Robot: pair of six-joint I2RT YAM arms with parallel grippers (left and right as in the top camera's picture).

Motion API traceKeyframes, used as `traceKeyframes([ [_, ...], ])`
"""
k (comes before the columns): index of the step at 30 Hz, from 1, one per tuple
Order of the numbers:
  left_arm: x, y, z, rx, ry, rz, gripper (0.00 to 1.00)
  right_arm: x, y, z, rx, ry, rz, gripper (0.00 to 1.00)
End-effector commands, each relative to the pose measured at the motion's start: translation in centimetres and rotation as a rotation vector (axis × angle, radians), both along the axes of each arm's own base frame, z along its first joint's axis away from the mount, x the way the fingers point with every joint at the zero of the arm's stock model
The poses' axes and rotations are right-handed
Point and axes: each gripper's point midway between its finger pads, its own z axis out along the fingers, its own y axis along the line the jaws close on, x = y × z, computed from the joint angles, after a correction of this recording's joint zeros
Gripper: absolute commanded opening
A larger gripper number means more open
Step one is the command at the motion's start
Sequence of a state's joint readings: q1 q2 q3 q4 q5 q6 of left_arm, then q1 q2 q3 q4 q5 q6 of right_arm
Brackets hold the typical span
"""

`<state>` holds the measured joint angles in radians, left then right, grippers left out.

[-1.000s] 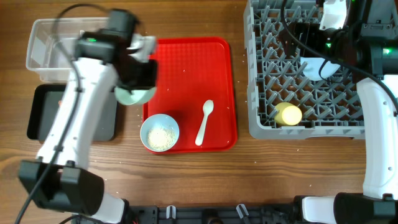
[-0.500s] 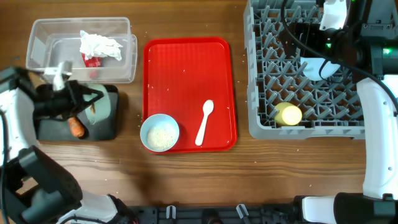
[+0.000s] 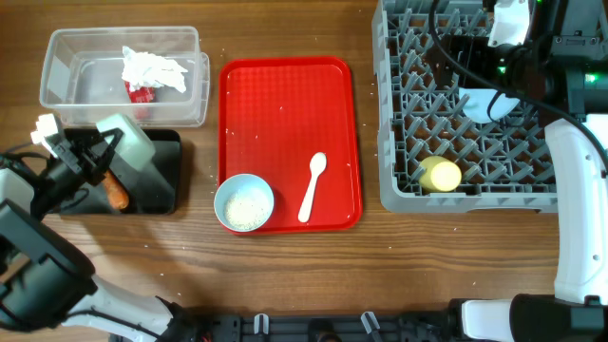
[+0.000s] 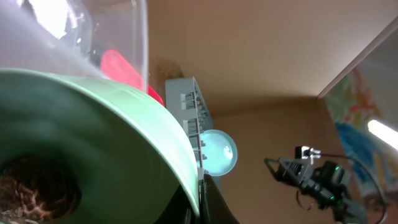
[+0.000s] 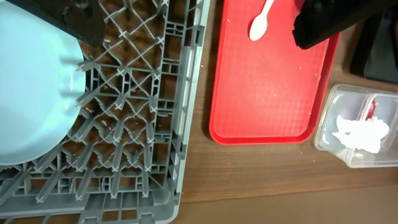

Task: Sort waste into correct bins and load items into the dishwasher rack
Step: 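Tip the green bowl over the black tray to dump the scrap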

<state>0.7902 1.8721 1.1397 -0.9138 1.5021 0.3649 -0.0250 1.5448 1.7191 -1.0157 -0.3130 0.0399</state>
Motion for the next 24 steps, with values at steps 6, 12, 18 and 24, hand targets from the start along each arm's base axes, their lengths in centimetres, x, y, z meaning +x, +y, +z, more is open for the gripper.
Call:
traceKeyframes([
  [6, 0.2, 0.3, -2.1, -0.128, 0.022, 0.014, 0.04, 0.2, -0.2, -0.3, -0.014, 0.001, 0.004, 1.00],
  [12, -0.1, 0.0, -2.1, -0.178, 0.082, 0.014, 0.04, 0.2, -0.2, -0.3, -0.014, 0.001, 0.004, 1.00],
  [18, -0.2, 0.0, -2.5, -0.189, 0.132, 0.014, 0.04, 0.1, -0.2, -0.4, -0.014, 0.006, 0.004, 1.00],
  [24, -0.1, 0.2, -1.6, -0.237, 0.129, 0.023, 0.04, 0.0, -0.2, -0.5, -0.013, 0.013, 0.004, 1.00],
])
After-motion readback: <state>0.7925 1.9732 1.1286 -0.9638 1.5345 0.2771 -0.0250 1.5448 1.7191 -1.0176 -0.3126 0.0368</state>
